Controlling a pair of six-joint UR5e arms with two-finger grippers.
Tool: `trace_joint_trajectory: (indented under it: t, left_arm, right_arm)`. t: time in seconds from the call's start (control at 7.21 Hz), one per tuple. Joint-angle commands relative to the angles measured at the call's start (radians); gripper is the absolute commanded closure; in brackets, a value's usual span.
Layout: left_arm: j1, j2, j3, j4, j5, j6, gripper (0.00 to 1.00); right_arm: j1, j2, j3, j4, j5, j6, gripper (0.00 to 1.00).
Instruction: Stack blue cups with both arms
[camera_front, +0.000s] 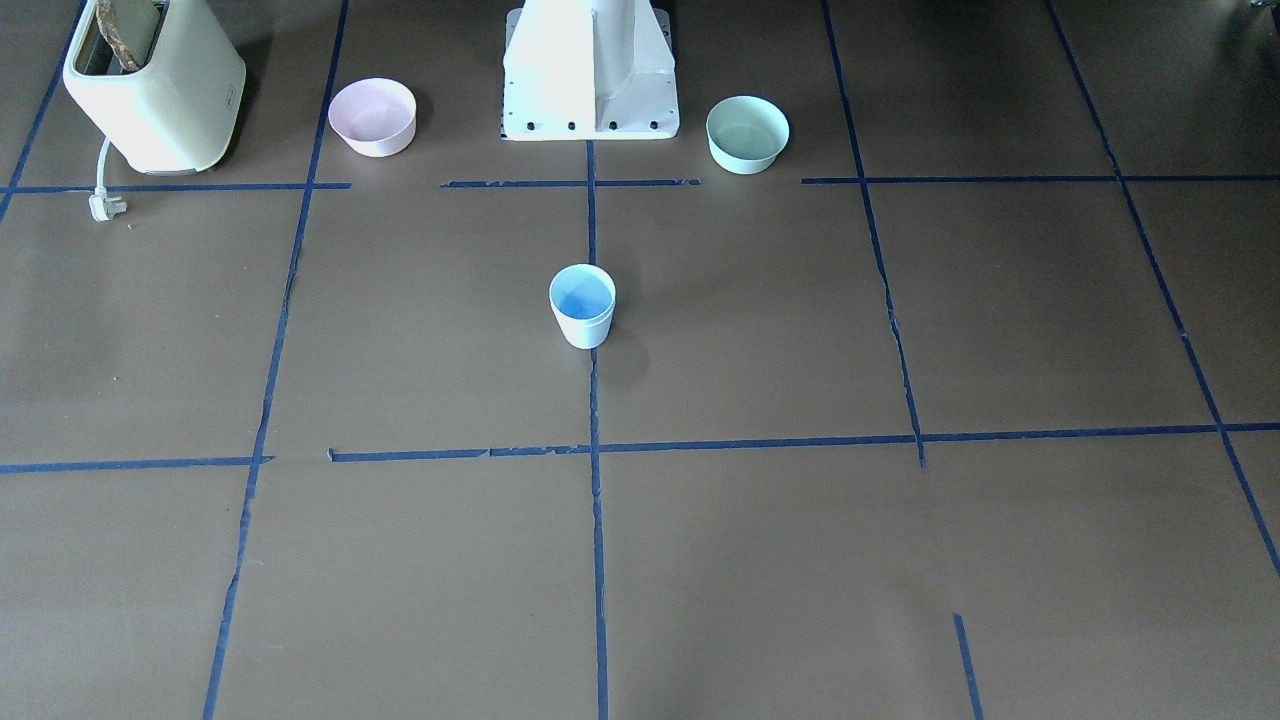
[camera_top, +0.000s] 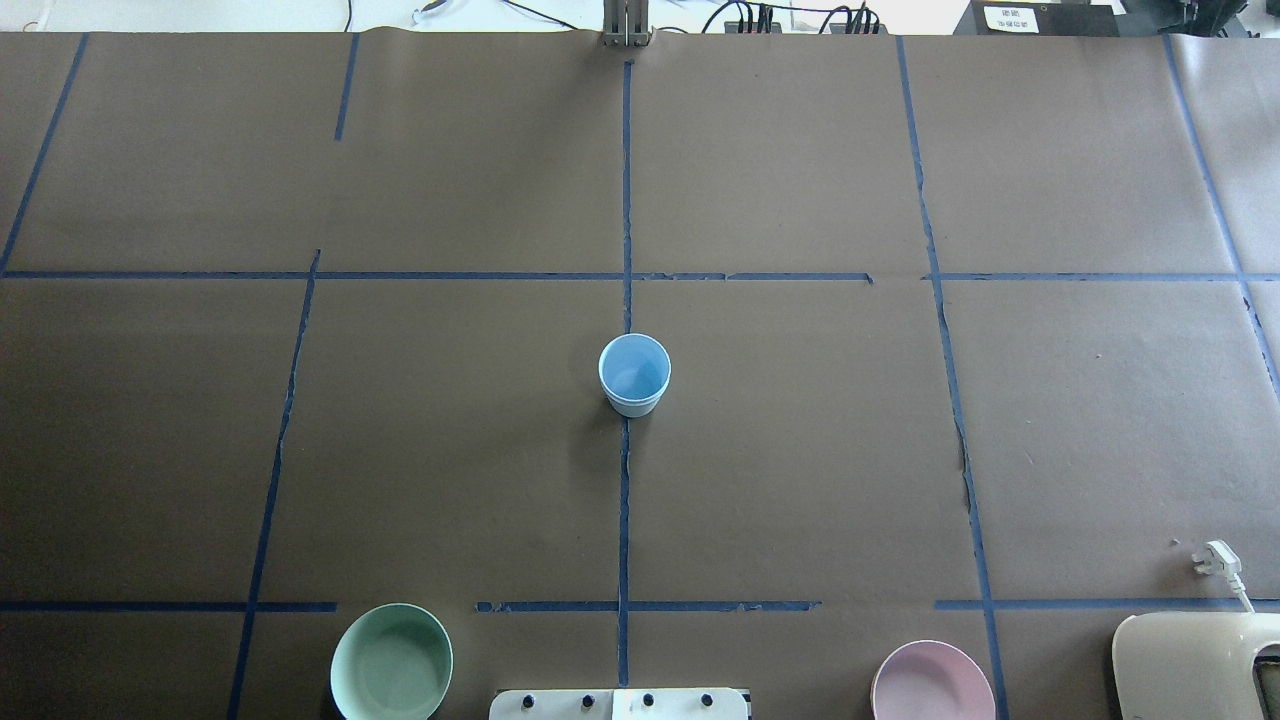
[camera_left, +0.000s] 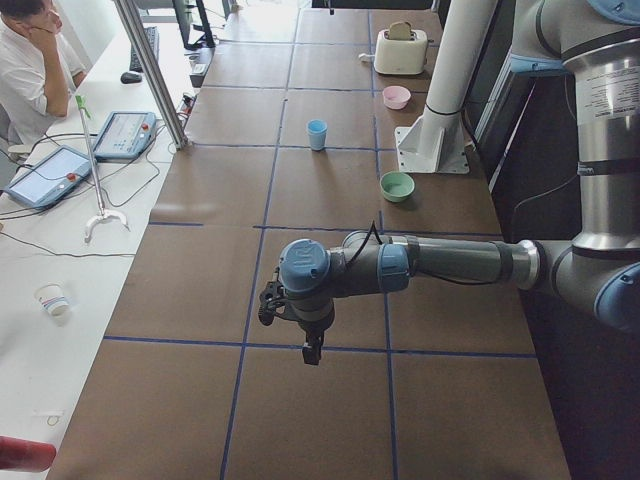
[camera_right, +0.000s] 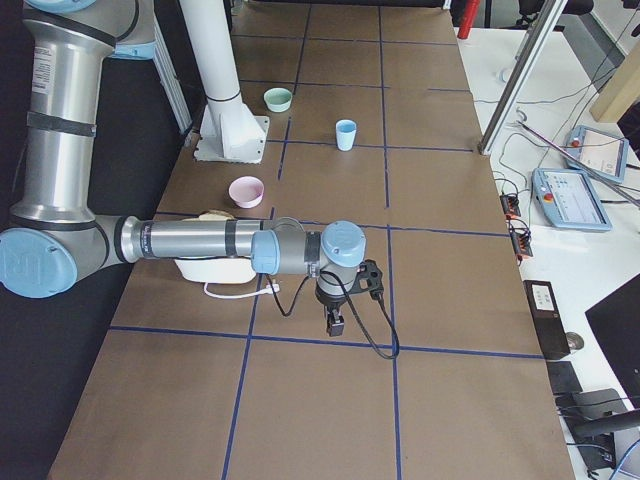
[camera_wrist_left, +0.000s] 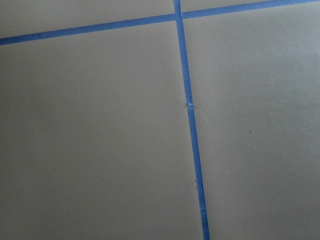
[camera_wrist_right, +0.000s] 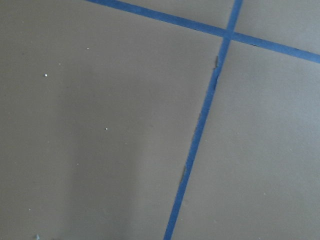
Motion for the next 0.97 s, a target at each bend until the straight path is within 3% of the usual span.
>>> trace_joint_trajectory:
  t: [0.0, 0.83]
  left_arm:
    - [0.000, -0.002, -0.001, -0.013, 0.004, 0.002, 0.00]
    - [0.002, 0.006, 0.002, -0.017, 0.002, 0.001, 0.00]
  right_arm:
    - [0.034, -0.015, -0.029, 0.001, 0.002, 0.008, 0.00]
    - [0.034, -0.006, -0.050, 0.001, 0.008, 0.008, 0.00]
